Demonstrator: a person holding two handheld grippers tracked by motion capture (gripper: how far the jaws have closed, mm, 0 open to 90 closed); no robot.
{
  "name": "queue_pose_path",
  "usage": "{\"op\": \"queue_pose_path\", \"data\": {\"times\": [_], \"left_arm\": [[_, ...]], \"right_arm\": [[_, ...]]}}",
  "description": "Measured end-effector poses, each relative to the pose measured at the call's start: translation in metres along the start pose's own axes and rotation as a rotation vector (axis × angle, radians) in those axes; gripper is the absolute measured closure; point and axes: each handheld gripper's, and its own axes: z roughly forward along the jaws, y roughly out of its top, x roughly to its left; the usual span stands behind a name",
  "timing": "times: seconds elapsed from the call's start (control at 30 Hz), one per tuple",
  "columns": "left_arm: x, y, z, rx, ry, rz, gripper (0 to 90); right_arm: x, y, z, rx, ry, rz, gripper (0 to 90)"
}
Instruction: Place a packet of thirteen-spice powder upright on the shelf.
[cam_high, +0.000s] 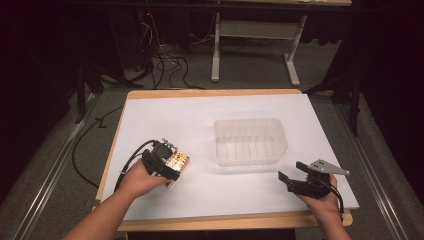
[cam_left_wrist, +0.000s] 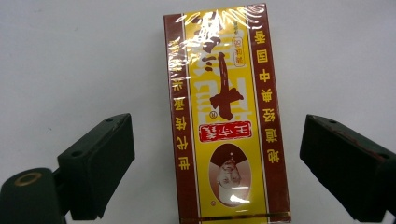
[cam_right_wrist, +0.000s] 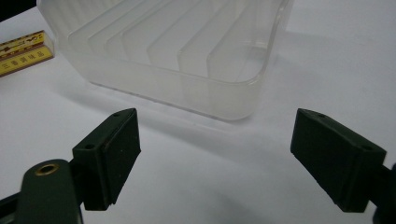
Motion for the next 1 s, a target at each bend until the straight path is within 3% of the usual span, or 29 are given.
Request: {"op": "queue_pose_path", "data": {"times": [0.23,0.63,0.8,1.0], "left_arm": [[-0.005,0.007,0.004,0.082,0.029,0.047,10.1],[-0.001,0.016,0.022,0.242,-0.021,0.044,14.0],[-0.002,0.017,0.027,0.288,-0.037,0.055,15.4],[-0.003,0.017,0.029,0.3,-0.06,0.049,21.6]], "right_arm": [[0.0,0.0,0.0,0.002,0.002,0.0,16.3],[-0.001,0.0,0.001,0.008,0.007,0.004,16.4],[-0.001,0.0,0.001,0.008,0.011,0.007,16.4],[-0.001,0.0,0.0,0.007,0.015,0.01,16.4]]}}
